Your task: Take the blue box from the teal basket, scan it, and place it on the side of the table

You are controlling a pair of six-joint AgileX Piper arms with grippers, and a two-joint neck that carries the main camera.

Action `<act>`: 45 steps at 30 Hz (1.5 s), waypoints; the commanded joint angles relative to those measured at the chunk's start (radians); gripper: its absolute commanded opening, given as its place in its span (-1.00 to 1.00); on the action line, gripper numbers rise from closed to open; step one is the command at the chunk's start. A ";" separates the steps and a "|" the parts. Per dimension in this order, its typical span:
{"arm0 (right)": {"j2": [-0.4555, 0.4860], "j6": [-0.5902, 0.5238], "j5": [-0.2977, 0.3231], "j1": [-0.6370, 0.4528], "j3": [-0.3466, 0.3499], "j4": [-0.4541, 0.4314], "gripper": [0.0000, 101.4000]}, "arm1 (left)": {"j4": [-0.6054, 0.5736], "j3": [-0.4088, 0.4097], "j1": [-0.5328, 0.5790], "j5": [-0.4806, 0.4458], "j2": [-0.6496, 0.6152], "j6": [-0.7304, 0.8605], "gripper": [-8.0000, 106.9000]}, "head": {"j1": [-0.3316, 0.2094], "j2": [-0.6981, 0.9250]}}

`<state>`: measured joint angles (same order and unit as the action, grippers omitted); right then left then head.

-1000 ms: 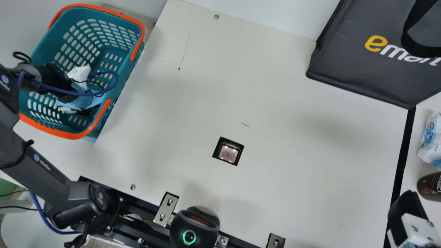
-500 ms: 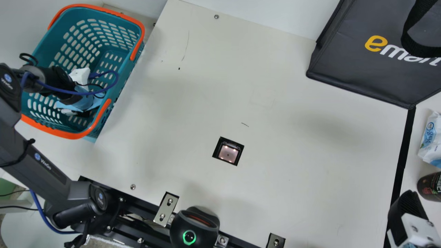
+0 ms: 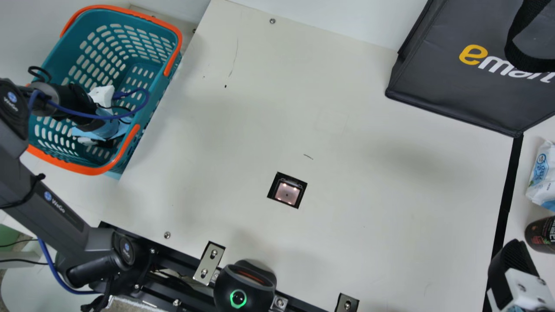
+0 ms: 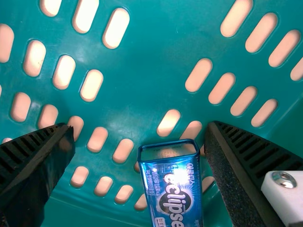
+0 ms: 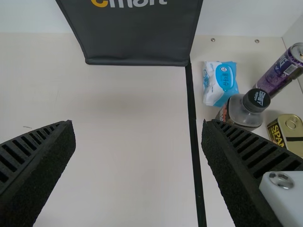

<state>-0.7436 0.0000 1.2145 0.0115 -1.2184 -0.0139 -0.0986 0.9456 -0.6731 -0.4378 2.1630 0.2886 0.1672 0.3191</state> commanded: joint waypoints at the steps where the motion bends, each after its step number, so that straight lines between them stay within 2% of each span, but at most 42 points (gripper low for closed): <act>1: 0.000 0.000 0.000 0.000 0.000 0.000 0.87 | 0.001 -0.001 0.001 0.003 0.003 -0.003 0.71 | -0.029 0.002; 2: 0.000 0.000 0.000 0.000 0.000 0.000 0.87 | 0.000 -0.002 0.001 0.003 0.004 -0.003 0.71 | -0.029 0.002; 17: 0.000 0.000 0.000 0.000 0.000 0.000 0.87 | -0.032 -0.008 0.005 -0.001 -0.001 0.002 -1.00 | -0.029 0.002; 24: 0.000 0.000 0.000 0.000 0.000 0.000 0.87 | -0.060 -0.005 0.004 -0.008 -0.011 0.002 -1.00 | -0.029 0.002; 34: 0.000 0.000 0.000 0.000 0.000 0.000 0.87 | -0.110 0.017 0.000 -0.041 -0.036 0.002 -0.42 | -0.029 0.002; 45: 0.000 0.000 0.000 0.000 0.000 0.000 0.87 | -0.092 0.027 -0.003 -0.071 -0.076 -0.078 0.22 | -0.029 0.002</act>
<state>-0.7436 0.0000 1.2145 0.0115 -1.2184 -0.0139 -0.1955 0.9707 -0.6749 -0.5077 2.0884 0.2222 0.1672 0.3191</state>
